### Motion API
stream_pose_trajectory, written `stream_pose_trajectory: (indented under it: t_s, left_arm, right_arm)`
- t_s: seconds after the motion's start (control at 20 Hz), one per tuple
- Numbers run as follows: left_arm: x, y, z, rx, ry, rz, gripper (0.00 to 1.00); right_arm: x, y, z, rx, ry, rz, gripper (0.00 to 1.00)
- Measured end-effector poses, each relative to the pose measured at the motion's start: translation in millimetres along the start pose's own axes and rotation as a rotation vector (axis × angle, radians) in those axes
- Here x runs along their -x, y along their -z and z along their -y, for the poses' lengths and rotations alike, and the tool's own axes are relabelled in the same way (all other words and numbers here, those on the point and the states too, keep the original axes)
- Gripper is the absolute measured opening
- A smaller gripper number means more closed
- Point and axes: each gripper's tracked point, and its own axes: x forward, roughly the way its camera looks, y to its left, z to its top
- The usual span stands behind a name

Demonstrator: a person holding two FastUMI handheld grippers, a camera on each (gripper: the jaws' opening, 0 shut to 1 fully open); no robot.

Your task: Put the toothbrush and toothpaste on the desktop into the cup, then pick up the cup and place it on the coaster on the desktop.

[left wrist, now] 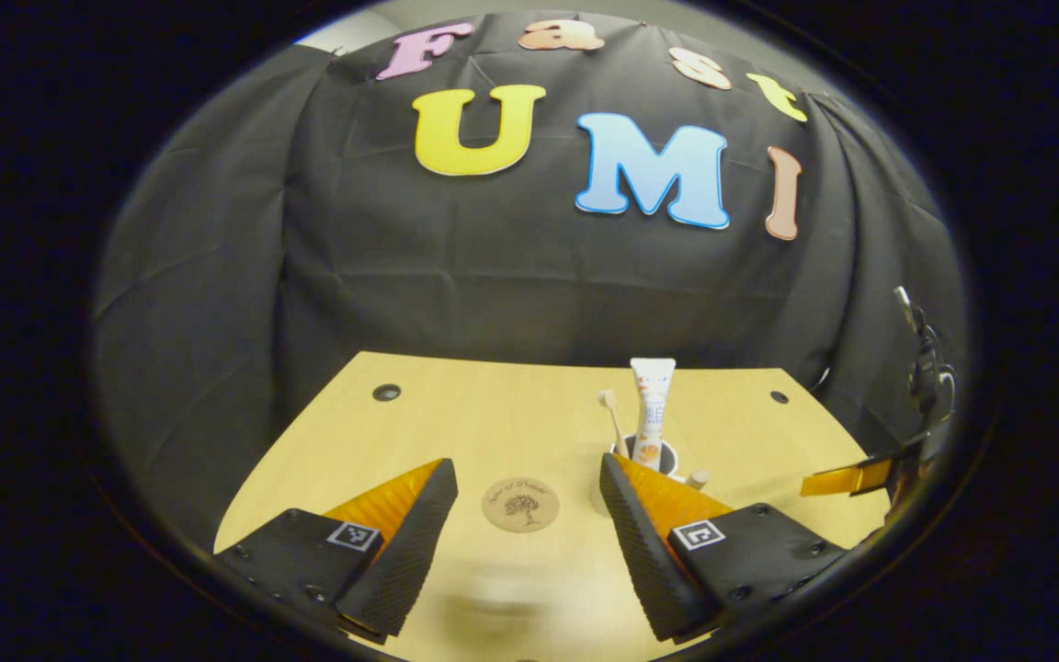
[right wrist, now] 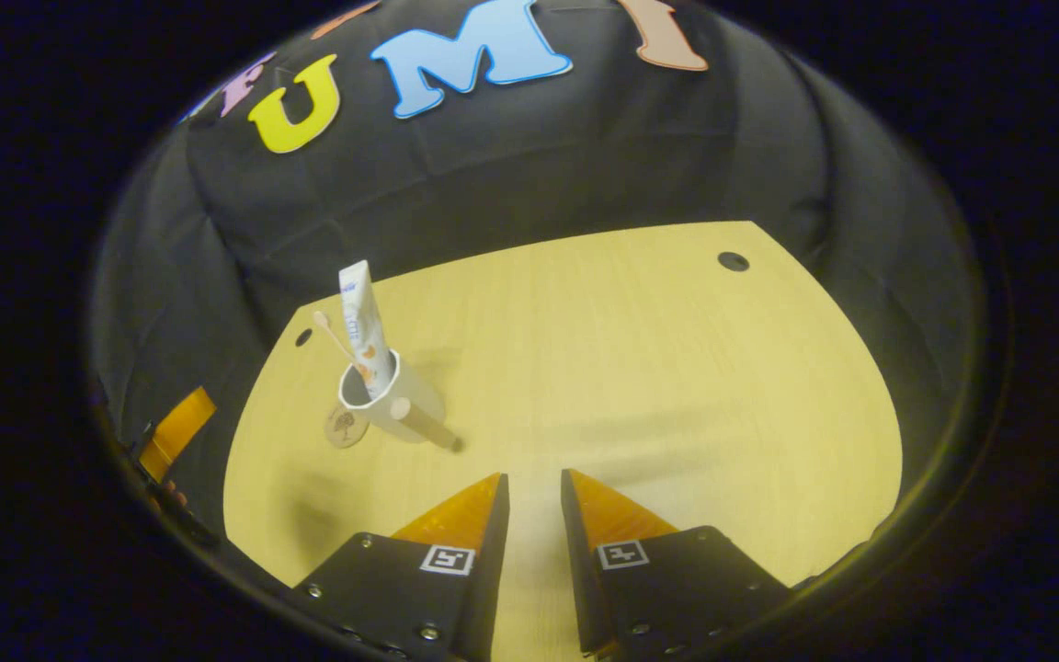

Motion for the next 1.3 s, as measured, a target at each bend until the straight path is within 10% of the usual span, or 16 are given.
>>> stream_pose_trajectory:
  t_s: [0.6, 1.3]
  left_arm:
    - [48, 61, -41, 0.044, -0.032, -0.114, 1.00]
    - [71, 107, -75, 0.117, -0.156, -0.204, 1.00]
  right_arm:
    - [-50, -18, -75, 0.492, -0.123, -0.181, 0.43]
    - [-108, -8, -96, 0.687, -0.137, -0.367, 0.49]
